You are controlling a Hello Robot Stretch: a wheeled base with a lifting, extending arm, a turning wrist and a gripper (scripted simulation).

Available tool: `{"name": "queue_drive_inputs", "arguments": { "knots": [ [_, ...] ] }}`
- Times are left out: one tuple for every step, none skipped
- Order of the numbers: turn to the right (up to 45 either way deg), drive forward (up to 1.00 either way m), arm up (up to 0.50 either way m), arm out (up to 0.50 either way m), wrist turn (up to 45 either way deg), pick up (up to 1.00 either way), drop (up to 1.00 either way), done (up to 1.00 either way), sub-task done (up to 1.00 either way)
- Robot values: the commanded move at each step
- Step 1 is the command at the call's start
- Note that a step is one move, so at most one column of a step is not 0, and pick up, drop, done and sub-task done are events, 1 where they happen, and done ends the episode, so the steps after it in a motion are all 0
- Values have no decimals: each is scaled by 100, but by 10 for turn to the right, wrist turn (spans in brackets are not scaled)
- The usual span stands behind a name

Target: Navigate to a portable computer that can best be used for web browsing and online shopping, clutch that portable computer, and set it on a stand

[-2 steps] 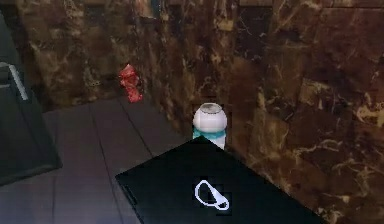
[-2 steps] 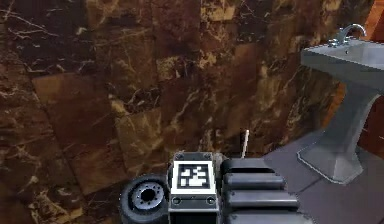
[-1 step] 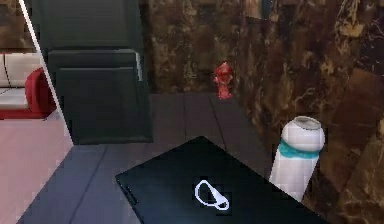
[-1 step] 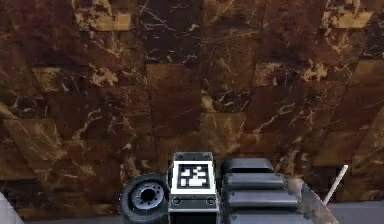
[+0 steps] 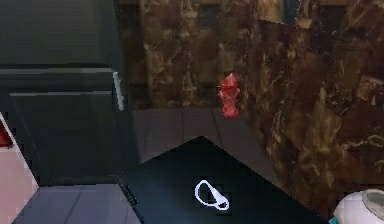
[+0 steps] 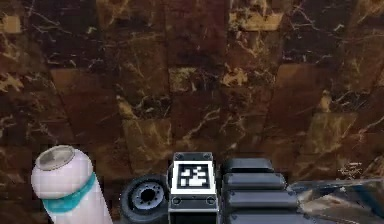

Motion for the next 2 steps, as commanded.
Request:
{"name": "queue_drive_inputs", "arguments": {
  "knots": [
    [-450,0,0,0,0,0,0,0,0],
    [-300,0,0,0,0,0,0,0,0]
  ]
}}
